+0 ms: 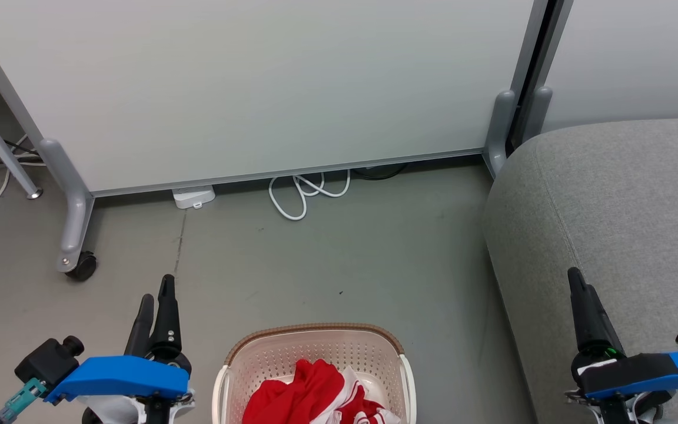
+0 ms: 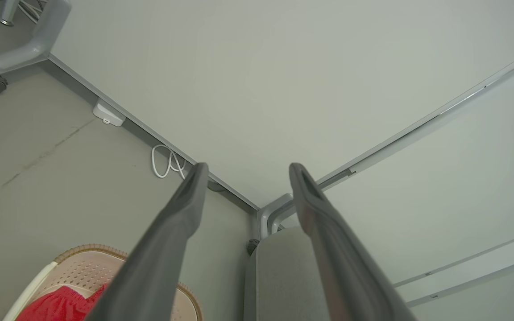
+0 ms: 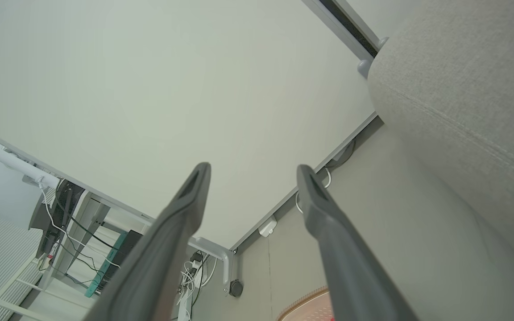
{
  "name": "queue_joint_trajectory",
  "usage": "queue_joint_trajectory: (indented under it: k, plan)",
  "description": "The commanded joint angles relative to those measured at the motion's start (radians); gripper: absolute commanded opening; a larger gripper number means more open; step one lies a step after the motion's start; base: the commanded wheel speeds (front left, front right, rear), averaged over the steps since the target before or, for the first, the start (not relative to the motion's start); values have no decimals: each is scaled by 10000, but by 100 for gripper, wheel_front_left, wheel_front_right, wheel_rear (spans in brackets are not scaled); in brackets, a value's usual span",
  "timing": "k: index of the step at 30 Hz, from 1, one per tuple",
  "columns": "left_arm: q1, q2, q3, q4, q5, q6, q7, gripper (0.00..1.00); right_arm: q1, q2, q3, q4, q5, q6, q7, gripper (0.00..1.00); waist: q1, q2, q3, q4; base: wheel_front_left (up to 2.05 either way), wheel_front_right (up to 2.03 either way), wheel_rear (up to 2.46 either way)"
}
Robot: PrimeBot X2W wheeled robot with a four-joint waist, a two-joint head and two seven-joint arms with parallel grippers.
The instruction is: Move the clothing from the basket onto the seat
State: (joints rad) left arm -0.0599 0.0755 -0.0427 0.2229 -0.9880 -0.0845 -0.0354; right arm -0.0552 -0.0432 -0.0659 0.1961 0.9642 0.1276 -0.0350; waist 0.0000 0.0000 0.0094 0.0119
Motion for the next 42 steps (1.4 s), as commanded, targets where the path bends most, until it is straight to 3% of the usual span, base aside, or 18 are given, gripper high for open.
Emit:
queue_joint_trajectory:
  k: [1,42]
  plan:
    - [-207,109,-93,-196,485,31,-127,100,-41,-58,25,-212,-512,24,-133,100,0,0,5,12,0,0,0]
    - [-278,71,-843,352,5014,-216,-1318,100,87,-83,115,-251,-5691,32,-1327,100,0,0,53,171,0,0,0]
